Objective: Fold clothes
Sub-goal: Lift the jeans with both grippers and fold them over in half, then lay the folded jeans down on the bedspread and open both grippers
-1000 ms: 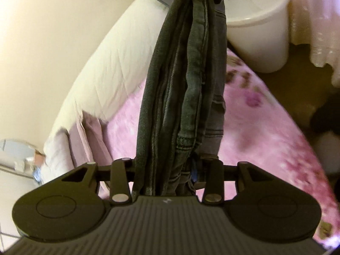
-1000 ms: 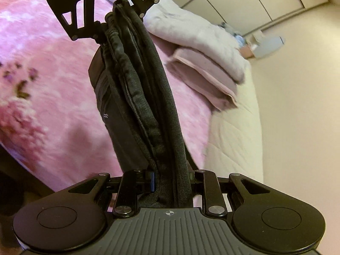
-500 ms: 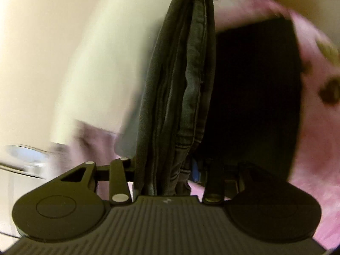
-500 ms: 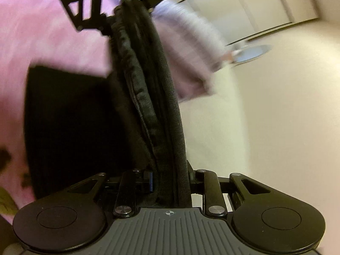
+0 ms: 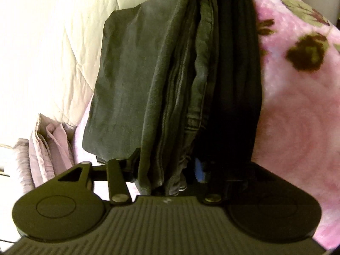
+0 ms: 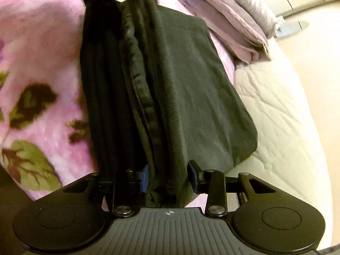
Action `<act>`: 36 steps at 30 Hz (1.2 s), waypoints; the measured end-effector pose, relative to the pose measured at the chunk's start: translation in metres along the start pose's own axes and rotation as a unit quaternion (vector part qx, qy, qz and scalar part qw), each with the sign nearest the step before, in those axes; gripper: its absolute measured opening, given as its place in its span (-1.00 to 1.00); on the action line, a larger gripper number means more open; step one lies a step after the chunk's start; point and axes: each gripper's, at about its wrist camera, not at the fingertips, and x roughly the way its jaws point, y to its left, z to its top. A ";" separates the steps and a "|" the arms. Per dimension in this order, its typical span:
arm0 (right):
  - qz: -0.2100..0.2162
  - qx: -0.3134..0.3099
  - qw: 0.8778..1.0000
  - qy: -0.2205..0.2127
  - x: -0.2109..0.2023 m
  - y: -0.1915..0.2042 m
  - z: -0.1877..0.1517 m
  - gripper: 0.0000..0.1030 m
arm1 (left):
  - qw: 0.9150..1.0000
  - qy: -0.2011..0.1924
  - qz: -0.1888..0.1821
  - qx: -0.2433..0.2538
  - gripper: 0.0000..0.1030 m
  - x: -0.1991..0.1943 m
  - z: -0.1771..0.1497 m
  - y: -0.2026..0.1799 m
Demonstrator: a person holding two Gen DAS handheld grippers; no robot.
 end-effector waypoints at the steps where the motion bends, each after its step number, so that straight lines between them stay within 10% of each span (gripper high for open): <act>1: 0.006 0.009 1.000 0.007 0.001 -0.002 0.005 -0.48 | 1.000 -0.001 0.002 -0.004 -0.23 -0.003 -0.001 0.003; 16: 0.003 -0.022 0.999 0.039 -0.037 0.030 0.022 -0.43 | 0.999 -0.006 0.024 0.038 -0.11 -0.023 -0.035 -0.009; 21: 0.001 0.000 0.999 0.047 -0.063 0.032 0.022 -0.39 | 0.995 0.018 0.000 -0.099 -0.11 -0.042 -0.039 0.013; 25: 0.024 0.099 0.994 0.038 -0.088 0.018 0.022 -0.38 | 0.951 -0.003 -0.038 -0.305 -0.11 -0.069 -0.053 0.037; 30: 0.010 0.252 0.968 -0.006 -0.100 -0.025 0.030 -0.38 | 0.918 -0.040 -0.043 -0.391 -0.14 -0.078 -0.027 0.052; 36: 0.076 0.473 0.878 0.014 -0.056 -0.067 0.015 -0.38 | 0.881 0.029 -0.108 -0.460 -0.12 -0.028 -0.034 0.049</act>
